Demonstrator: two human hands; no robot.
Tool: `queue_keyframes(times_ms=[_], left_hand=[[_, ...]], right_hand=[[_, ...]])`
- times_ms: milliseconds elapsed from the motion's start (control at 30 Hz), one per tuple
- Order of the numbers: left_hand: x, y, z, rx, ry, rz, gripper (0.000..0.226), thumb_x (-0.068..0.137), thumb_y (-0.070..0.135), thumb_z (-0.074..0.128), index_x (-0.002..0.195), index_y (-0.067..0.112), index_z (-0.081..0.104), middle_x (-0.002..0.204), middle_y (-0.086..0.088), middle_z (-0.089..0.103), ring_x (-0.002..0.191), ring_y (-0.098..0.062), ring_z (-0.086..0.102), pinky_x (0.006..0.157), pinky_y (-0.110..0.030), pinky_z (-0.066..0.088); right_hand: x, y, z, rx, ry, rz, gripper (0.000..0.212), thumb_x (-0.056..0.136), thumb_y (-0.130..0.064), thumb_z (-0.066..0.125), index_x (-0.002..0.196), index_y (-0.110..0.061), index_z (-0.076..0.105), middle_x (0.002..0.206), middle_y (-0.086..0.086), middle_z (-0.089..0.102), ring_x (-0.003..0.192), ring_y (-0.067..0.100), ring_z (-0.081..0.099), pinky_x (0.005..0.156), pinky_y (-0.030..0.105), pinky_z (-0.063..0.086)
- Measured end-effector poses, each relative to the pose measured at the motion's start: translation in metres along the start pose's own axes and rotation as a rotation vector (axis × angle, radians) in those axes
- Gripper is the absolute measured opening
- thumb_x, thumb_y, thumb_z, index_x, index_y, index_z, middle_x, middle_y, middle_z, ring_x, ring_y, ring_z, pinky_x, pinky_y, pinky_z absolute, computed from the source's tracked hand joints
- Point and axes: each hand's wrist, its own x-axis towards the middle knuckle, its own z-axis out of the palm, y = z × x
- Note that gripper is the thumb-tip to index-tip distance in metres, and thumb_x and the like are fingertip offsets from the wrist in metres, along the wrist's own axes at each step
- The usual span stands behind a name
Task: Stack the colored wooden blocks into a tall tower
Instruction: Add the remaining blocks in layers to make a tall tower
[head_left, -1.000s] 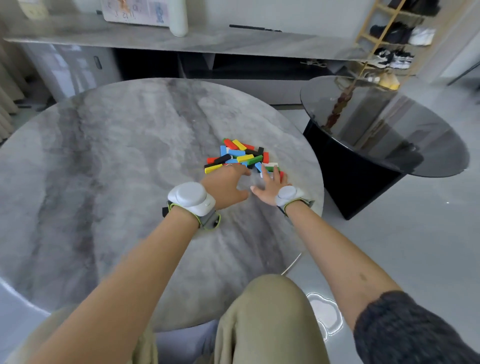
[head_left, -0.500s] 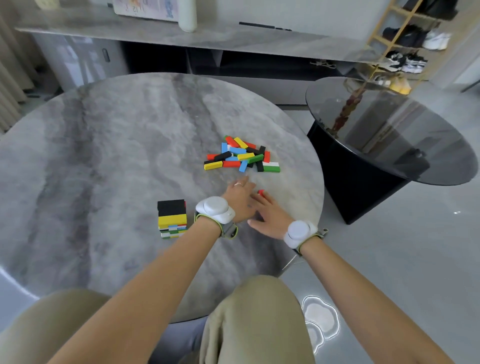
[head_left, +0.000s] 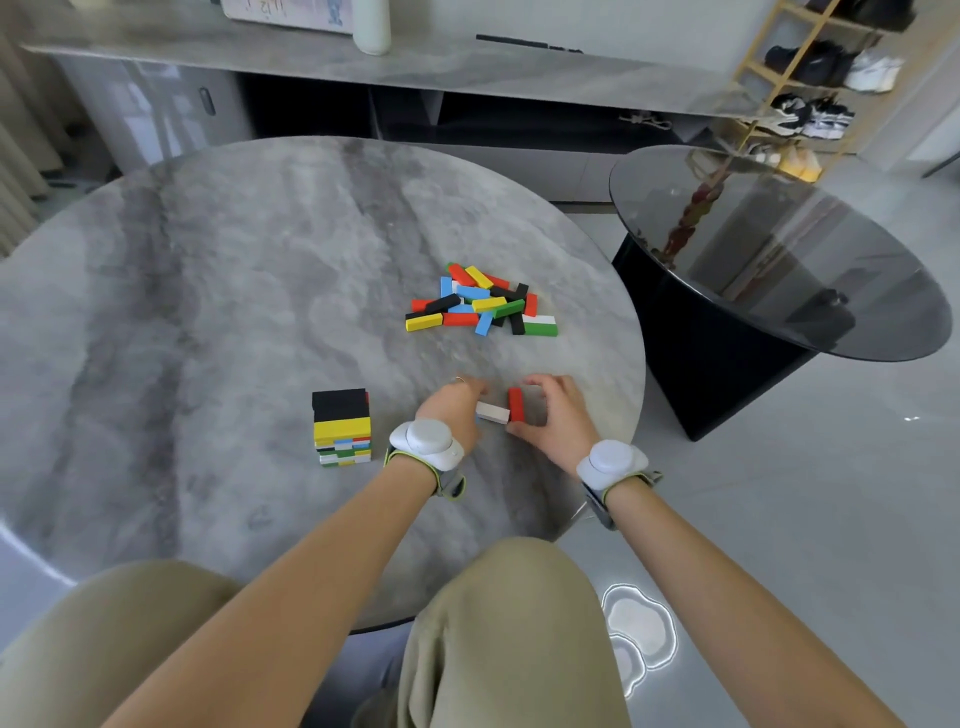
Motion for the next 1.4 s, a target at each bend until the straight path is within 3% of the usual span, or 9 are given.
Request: queue_keyframes(times_ms=[100, 233, 533, 700, 933, 1133, 1200, 1300, 1400], left_hand=[[-0.006, -0.001, 0.003, 0.087, -0.018, -0.052, 0.065, 0.080, 0.032, 0.071, 0.135, 0.012, 0.042, 0.143, -0.010, 0.033, 0.132, -0.029, 0.033, 0.103, -0.040, 0.041], [-0.006, 0.000, 0.008, 0.068, 0.005, -0.038, 0.051, 0.082, 0.025, 0.069, 0.127, 0.007, 0.050, 0.134, -0.012, 0.041, 0.127, -0.030, 0.036, 0.100, -0.037, 0.043], [-0.003, 0.001, 0.008, -0.066, 0.040, -0.017, 0.056, 0.081, 0.014, 0.068, 0.133, 0.010, 0.048, 0.138, -0.014, 0.039, 0.129, -0.031, 0.037, 0.101, -0.030, 0.037], [-0.005, -0.001, 0.008, -0.039, -0.011, 0.024, 0.057, 0.071, 0.019, 0.079, 0.123, 0.010, 0.059, 0.124, -0.013, 0.051, 0.114, -0.029, 0.049, 0.094, -0.034, 0.046], [-0.007, 0.001, 0.007, -0.022, 0.036, 0.079, 0.045, 0.078, 0.013, 0.071, 0.122, 0.011, 0.061, 0.118, -0.013, 0.058, 0.108, -0.028, 0.056, 0.090, -0.032, 0.047], [-0.010, 0.002, 0.005, -0.050, 0.061, 0.071, 0.045, 0.077, 0.010, 0.070, 0.121, 0.012, 0.059, 0.112, -0.011, 0.063, 0.103, -0.028, 0.061, 0.085, -0.033, 0.049], [-0.011, 0.004, 0.002, -0.047, 0.057, 0.059, 0.055, 0.076, 0.012, 0.073, 0.127, 0.012, 0.052, 0.119, -0.011, 0.061, 0.109, -0.028, 0.059, 0.091, -0.035, 0.049], [-0.016, 0.009, -0.006, 0.012, 0.082, 0.050, 0.057, 0.078, 0.014, 0.071, 0.130, 0.013, 0.048, 0.122, -0.010, 0.059, 0.113, -0.027, 0.056, 0.091, -0.037, 0.049], [-0.029, 0.012, -0.029, 0.082, 0.171, 0.077, 0.049, 0.081, 0.016, 0.066, 0.127, 0.015, 0.050, 0.119, -0.010, 0.061, 0.110, -0.027, 0.055, 0.085, -0.036, 0.050]], right_hand=[[0.008, 0.003, -0.002, -0.134, -0.088, 0.001, 0.069, 0.081, -0.031, 0.070, 0.140, -0.018, 0.037, 0.097, -0.002, 0.045, 0.092, 0.017, 0.047, 0.083, 0.032, 0.042], [0.014, -0.003, -0.009, -0.197, -0.210, -0.091, 0.056, 0.085, -0.020, 0.065, 0.136, -0.016, 0.042, 0.084, -0.003, 0.047, 0.082, 0.017, 0.047, 0.072, 0.025, 0.035], [0.014, -0.016, -0.014, -0.204, -0.449, -0.135, 0.058, 0.077, -0.014, 0.073, 0.129, -0.017, 0.047, 0.096, 0.000, 0.055, 0.085, 0.016, 0.052, 0.074, 0.024, 0.039], [0.009, -0.016, -0.012, -0.145, -0.417, -0.152, 0.061, 0.078, -0.014, 0.073, 0.131, -0.019, 0.044, 0.088, -0.014, 0.052, 0.077, 0.004, 0.050, 0.063, 0.007, 0.035], [0.006, -0.010, -0.010, -0.089, -0.351, -0.136, 0.061, 0.075, -0.017, 0.077, 0.129, -0.016, 0.049, 0.088, 0.005, 0.055, 0.068, 0.007, 0.048, 0.063, 0.012, 0.039], [0.006, -0.009, -0.004, -0.083, -0.312, -0.129, 0.058, 0.074, -0.023, 0.077, 0.125, -0.020, 0.050, 0.104, 0.015, 0.063, 0.093, 0.029, 0.061, 0.084, 0.039, 0.050], [0.004, -0.010, -0.005, -0.077, -0.314, -0.132, 0.058, 0.074, -0.023, 0.076, 0.126, -0.020, 0.051, 0.102, 0.012, 0.064, 0.089, 0.025, 0.061, 0.081, 0.034, 0.052], [0.002, -0.015, -0.007, -0.011, -0.289, -0.123, 0.058, 0.076, -0.019, 0.076, 0.127, -0.018, 0.050, 0.089, -0.001, 0.059, 0.070, 0.004, 0.052, 0.062, 0.008, 0.042], [-0.002, -0.037, -0.015, 0.069, -0.211, -0.158, 0.054, 0.075, -0.017, 0.077, 0.123, -0.019, 0.052, 0.081, -0.009, 0.049, 0.062, 0.002, 0.044, 0.057, 0.005, 0.038]])
